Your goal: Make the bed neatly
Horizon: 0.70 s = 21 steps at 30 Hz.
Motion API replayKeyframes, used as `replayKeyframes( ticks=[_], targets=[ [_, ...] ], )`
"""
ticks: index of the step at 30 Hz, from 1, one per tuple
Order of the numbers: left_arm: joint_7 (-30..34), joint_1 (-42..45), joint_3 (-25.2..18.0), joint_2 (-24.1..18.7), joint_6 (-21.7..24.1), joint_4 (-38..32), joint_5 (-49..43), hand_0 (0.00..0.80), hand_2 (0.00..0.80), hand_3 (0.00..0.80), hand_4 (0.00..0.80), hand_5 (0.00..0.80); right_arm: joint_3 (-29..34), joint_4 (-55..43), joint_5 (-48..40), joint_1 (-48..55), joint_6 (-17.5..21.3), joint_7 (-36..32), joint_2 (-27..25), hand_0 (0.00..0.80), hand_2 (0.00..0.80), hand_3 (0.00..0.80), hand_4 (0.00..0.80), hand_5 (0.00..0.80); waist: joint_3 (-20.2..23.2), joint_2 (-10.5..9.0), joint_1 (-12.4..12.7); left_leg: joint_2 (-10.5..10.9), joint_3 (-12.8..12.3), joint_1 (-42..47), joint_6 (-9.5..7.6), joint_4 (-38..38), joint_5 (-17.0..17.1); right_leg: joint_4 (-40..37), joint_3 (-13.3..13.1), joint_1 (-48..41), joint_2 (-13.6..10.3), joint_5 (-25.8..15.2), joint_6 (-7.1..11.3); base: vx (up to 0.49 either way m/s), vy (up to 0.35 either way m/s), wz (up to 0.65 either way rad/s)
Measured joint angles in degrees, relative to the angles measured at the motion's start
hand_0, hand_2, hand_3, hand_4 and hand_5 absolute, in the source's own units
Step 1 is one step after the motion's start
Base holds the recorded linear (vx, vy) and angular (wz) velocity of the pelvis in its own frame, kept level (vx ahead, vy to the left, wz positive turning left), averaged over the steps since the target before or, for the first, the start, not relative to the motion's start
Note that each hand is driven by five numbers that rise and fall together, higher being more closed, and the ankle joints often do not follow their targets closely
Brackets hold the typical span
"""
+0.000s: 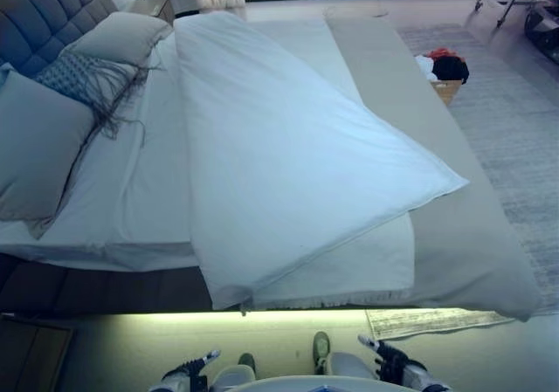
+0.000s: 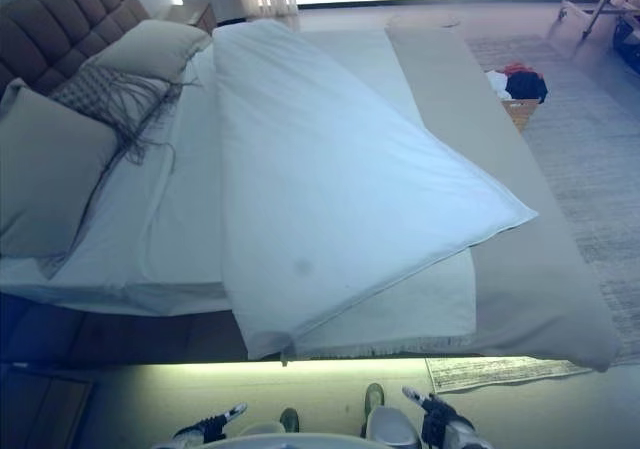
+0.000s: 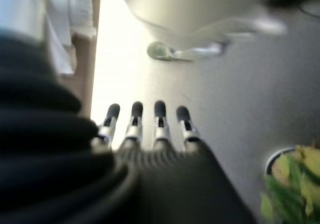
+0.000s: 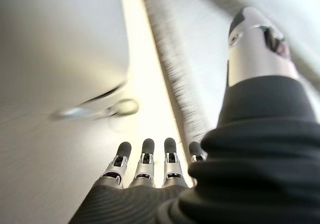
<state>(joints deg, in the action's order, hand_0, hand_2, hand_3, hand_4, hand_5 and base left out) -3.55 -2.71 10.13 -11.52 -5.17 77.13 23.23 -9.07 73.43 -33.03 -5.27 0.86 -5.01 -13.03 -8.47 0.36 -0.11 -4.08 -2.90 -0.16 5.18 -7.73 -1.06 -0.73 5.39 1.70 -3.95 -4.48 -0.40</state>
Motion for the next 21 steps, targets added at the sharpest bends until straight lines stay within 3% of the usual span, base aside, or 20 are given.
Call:
replayKeyframes(
  ticks=[2,3,8,16,21],
  targets=[
    [0.0,-1.3,2.0,0.4,-0.2,-0.1,0.0,0.0,0.0,0.0,0.0,0.0,-0.6,-0.6,-2.8,-2.4,0.4,-1.2,-1.1,0.0,0.0,0.0,0.0,0.0,-0.8,1.62,0.8,-0.6,-0.2,-2.3,-1.06,1.9,0.9,0.7,0.5,2.4,1.1,0.1,0.06,-0.171,0.02,-0.06],
    [0.0,-2.3,2.9,0.3,-0.2,0.0,0.0,0.0,0.0,0.0,0.0,0.0,-0.8,-0.7,-5.3,-3.9,0.6,-2.0,-1.2,0.0,0.0,0.0,0.0,0.0,-1.4,1.86,1.0,-1.0,-0.3,-3.5,-0.55,2.8,0.6,1.3,1.1,3.9,1.3,-0.1,0.24,-0.116,0.034,-0.13],
    [0.1,-6.9,4.6,-1.9,-0.2,0.2,0.0,0.0,0.0,0.0,0.0,0.0,-0.9,-1.1,-14.6,-10.3,1.6,-4.6,-0.1,0.0,0.0,0.0,0.0,0.0,-4.5,-0.97,1.1,1.1,0.0,-6.7,-1.68,4.3,2.2,3.0,3.1,8.2,-1.2,-0.4,1.58,-0.088,0.062,0.08],
    [0.2,-14.1,7.2,-1.8,1.0,-1.6,1.3,0.0,0.0,0.0,0.0,0.0,-0.7,-2.4,-24.0,-25.8,1.7,-4.3,-0.4,0.0,0.0,0.0,0.0,0.0,-12.3,3.37,1.1,3.5,0.1,-14.0,-3.03,1.3,2.6,6.3,2.7,15.3,-3.3,-1.1,2.86,-0.085,0.07,0.05],
    [1.1,-18.4,9.5,-1.7,4.1,-3.7,5.2,0.0,0.0,0.0,0.0,0.0,-0.7,-3.5,-25.1,-32.5,1.6,-2.3,-2.2,0.0,0.0,0.0,0.0,0.0,-16.8,3.74,1.1,3.5,0.2,-19.4,-3.1,-1.2,2.6,9.7,2.5,21.0,-3.5,-0.6,2.57,-0.074,-0.015,0.03]
  ],
)
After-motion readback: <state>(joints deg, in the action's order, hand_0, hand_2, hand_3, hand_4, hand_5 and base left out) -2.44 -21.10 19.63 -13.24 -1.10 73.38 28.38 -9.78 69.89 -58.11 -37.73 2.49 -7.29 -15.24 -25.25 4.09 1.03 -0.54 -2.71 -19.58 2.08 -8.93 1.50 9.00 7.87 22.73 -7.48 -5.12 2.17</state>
